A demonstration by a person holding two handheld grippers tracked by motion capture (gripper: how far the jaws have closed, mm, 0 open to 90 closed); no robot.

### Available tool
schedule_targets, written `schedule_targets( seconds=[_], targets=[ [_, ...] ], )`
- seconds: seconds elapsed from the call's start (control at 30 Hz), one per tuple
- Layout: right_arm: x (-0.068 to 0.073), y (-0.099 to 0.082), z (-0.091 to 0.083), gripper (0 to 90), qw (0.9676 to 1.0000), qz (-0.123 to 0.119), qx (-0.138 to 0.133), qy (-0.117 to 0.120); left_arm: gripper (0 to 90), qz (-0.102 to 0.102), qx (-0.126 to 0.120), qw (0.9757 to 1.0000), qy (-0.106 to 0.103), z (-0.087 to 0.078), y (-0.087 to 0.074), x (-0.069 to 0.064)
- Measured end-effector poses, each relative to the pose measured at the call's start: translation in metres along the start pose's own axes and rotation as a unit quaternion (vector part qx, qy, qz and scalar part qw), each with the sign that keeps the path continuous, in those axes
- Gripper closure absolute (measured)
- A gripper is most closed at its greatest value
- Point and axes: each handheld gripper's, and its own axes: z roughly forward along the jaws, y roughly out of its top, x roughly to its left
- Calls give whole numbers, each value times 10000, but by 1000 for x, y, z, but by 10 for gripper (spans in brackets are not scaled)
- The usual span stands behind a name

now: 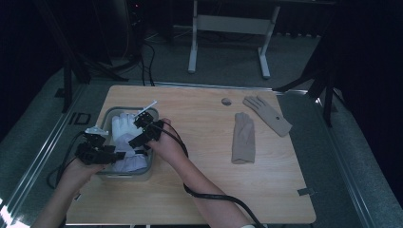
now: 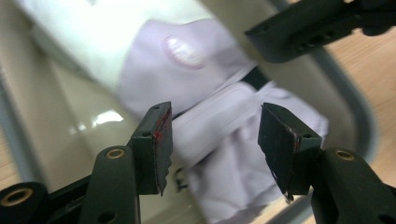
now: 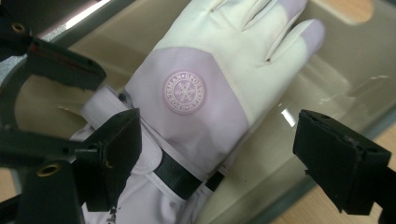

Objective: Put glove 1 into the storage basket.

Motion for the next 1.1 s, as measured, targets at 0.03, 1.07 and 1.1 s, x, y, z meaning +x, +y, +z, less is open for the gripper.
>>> schedule_targets(
  seconds=[0.03, 1.07, 1.1],
  targets=[
    [-1, 0, -4, 152, 10000, -9, -26, -7, 454, 46, 4, 10000, 17, 0, 1, -2],
    [-69, -74, -90, 138, 9968, 341, -503, -518, 400, 791, -786, 9921, -575, 36, 37, -109],
    [-72, -77, -93, 137, 9966, 344, -511, -551, 390, 793, -813, 9918, -586, 39, 37, -111]
  ],
)
